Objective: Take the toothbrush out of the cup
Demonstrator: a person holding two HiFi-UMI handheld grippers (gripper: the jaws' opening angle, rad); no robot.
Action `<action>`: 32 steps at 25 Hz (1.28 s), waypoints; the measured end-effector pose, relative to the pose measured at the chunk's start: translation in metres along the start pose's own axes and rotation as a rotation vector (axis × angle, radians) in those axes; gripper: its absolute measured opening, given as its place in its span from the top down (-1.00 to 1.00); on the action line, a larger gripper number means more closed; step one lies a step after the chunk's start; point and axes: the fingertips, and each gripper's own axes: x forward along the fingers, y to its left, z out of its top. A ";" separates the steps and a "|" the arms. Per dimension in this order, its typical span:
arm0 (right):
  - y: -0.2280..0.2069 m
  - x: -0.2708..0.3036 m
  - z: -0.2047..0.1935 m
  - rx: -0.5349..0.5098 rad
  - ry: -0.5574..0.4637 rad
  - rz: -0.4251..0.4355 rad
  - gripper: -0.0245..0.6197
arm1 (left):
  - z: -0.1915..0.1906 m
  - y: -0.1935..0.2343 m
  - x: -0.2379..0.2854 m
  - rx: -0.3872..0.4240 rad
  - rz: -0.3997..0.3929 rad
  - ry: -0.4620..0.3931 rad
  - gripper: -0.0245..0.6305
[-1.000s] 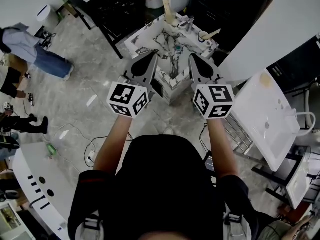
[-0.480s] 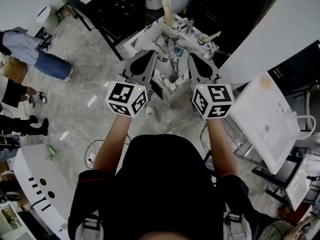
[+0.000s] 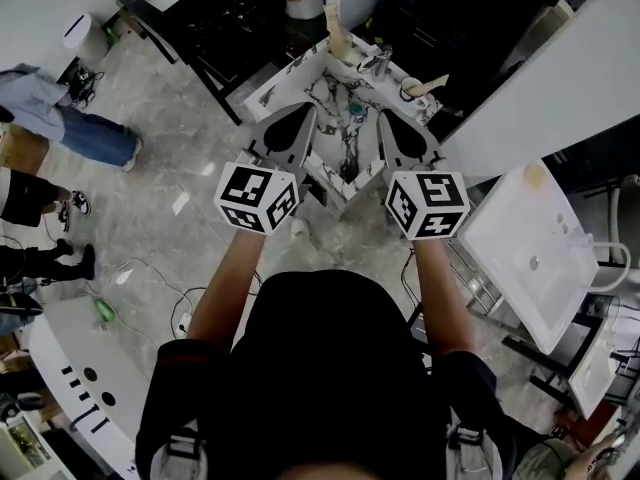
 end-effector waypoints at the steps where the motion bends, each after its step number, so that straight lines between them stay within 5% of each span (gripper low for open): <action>1: -0.001 0.007 0.001 0.001 0.001 -0.002 0.82 | 0.000 0.005 0.004 -0.001 -0.003 0.001 0.89; 32: -0.022 0.173 0.008 0.014 0.082 -0.190 0.82 | -0.001 0.149 0.117 -0.074 -0.223 0.069 0.89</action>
